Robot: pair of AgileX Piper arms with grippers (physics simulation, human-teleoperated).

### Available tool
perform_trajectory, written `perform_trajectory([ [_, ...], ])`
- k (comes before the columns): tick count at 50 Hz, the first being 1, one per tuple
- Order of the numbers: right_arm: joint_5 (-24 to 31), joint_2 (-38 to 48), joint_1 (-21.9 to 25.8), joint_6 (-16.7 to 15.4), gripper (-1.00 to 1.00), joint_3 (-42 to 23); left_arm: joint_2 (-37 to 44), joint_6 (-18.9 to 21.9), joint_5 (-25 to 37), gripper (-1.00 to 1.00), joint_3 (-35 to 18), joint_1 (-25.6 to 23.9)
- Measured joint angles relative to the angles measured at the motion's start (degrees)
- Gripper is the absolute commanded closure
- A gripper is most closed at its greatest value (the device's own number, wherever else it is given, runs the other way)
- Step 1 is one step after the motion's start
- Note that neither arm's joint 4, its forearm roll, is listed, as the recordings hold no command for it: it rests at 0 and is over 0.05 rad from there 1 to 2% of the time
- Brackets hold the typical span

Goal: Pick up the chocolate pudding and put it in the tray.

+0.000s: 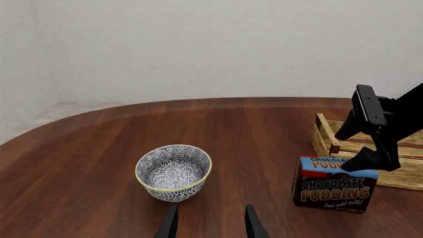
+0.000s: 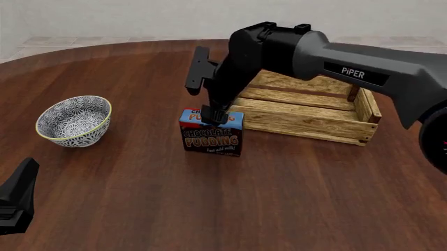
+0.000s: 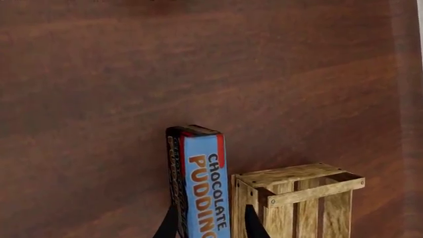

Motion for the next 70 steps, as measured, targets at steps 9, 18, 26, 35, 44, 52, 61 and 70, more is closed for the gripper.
perform_trajectory([
  [9, -0.4, 0.4, 0.0, 0.6, -1.0, 0.2, 0.0, 0.0, 0.0, -1.0, 0.0, 0.0],
  [18, -0.6, 0.9, -0.1, 1.0, -1.0, 0.0, 0.0, 0.0, 0.0, -1.0, 0.0, 0.0],
  [26, -0.7, 1.4, -0.4, 1.2, -1.0, -0.5, 0.0, 0.0, 0.0, -1.0, 0.0, 0.0],
  [35, -0.8, 2.0, -0.9, 1.4, -1.0, -1.0, 0.0, 0.0, 0.0, -1.0, 0.0, 0.0],
  [44, -0.9, 2.6, -1.3, 1.7, -1.0, -1.5, 0.0, 0.0, 0.0, -1.0, 0.0, 0.0],
  [52, -1.1, 3.0, -1.2, 2.0, -1.0, -1.6, 0.0, 0.0, 0.0, -1.0, 0.0, 0.0],
  [61, -1.4, 3.3, -1.0, 2.4, -1.0, -1.6, 0.0, 0.0, 0.0, -1.0, 0.0, 0.0],
  [70, -1.3, 3.9, -0.7, 2.6, -1.0, -2.0, 0.0, 0.0, 0.0, -1.0, 0.0, 0.0],
])
